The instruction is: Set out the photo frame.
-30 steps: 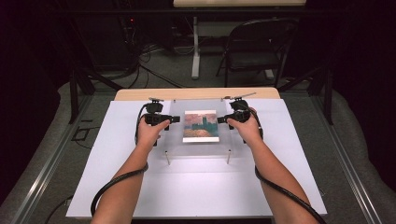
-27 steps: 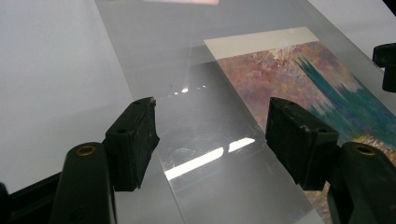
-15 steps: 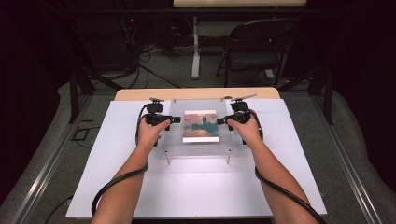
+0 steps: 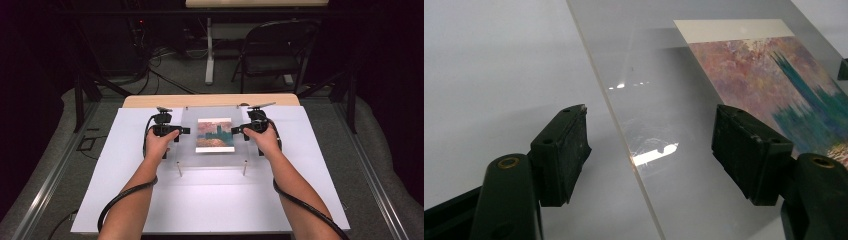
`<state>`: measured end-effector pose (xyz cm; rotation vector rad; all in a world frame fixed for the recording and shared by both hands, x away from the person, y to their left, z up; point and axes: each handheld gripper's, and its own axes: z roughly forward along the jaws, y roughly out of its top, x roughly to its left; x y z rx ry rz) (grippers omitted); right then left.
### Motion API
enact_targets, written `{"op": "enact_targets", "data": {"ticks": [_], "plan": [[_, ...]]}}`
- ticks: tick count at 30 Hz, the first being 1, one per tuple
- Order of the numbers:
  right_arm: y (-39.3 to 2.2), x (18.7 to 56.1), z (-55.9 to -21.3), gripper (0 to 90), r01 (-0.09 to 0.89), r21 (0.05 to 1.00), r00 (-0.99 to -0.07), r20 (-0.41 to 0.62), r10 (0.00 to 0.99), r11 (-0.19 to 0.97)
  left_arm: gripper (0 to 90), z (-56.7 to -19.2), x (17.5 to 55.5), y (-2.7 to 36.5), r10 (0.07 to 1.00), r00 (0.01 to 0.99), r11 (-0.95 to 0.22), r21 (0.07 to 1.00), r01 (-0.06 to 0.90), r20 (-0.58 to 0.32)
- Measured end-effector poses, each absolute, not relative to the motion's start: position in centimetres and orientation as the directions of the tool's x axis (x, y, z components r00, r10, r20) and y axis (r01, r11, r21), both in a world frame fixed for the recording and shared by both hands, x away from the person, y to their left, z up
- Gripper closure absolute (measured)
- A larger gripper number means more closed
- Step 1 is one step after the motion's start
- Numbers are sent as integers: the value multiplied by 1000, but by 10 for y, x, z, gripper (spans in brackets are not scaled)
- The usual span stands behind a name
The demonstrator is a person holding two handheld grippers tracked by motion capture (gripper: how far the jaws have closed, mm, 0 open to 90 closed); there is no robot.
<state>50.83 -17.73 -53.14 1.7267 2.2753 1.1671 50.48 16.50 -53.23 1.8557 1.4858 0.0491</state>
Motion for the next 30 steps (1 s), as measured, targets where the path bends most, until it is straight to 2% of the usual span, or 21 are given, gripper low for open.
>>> {"op": "enact_targets", "data": {"ticks": [7, 10, 17, 25, 30], "plan": [[-178, 509, -533, 280, 812, 579, -366, 404, 838, 76, 274, -535, 507, 157, 826, 331, -43, 535, 843, -455], [-176, 509, -534, 261, 814, 577, -362, 412, 836, 68, 230, -536, 507, 152, 831, 330, -48, 533, 845, -448], [-174, 510, -535, 244, 815, 575, -360, 408, 839, 70, 192, -539, 509, 149, 822, 319, -34, 518, 855, -472], [-172, 512, -534, 231, 817, 571, -364, 404, 839, 80, 201, -536, 511, 151, 814, 321, -57, 483, 873, -484], [-171, 513, -535, 227, 823, 564, -355, 414, 838, 70, 244, -535, 512, 154, 811, 316, -58, 470, 881, -492]]}}
